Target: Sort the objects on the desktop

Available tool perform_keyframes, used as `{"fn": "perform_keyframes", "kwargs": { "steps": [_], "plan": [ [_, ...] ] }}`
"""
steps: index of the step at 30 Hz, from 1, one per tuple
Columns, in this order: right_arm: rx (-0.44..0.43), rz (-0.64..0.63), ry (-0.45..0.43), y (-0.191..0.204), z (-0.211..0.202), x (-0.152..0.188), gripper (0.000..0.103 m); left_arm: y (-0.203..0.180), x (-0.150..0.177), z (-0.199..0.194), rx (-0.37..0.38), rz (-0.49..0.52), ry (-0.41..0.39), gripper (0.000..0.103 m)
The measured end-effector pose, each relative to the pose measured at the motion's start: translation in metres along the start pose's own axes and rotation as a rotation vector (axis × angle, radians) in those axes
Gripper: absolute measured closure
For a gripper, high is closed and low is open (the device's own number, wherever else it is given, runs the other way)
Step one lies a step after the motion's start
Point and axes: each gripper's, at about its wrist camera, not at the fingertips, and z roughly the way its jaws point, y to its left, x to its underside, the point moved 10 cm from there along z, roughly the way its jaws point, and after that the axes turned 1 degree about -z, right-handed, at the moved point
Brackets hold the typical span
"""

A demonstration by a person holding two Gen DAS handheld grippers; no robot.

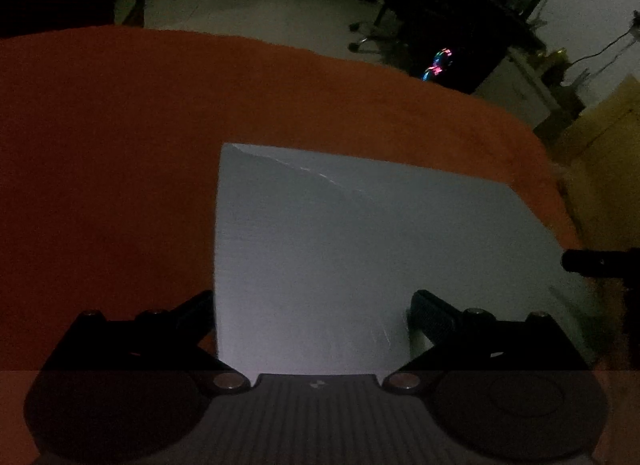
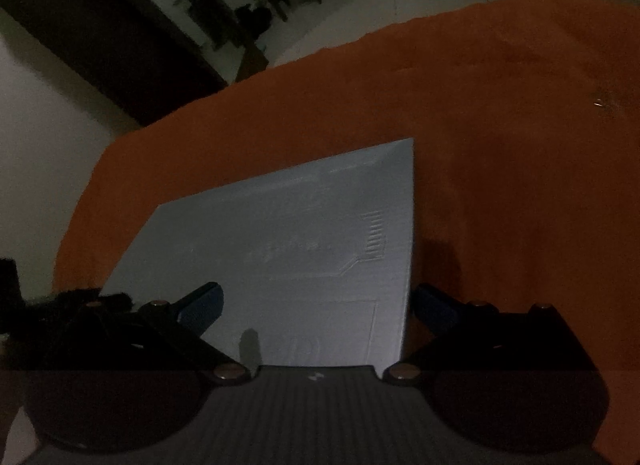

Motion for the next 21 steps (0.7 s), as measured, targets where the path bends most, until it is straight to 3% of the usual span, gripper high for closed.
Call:
{"fn": "perform_keyframes", "kwargs": {
  "steps": [5,11,18,21],
  "plan": [
    [-0.033,0.012,-0.020,0.015,-0.035,0.015,0.000,-0.015,0.018,-0.044,0.022,0.033,-0.017,0.001],
    [-0.039,-0.007,-0.024,0.033,-0.090,0.064,0.000,-0.035,0.043,-0.079,0.049,0.093,-0.025,0.001],
    [-0.003,-0.062,-0.042,0.059,-0.134,0.137,0.000,-0.051,0.102,-0.107,0.006,0.095,-0.105,0.001],
    [0.048,-0.111,-0.080,0.063,-0.134,0.165,0.000,-0.053,0.131,-0.107,0.019,0.073,-0.070,0.001]
  ]
}}
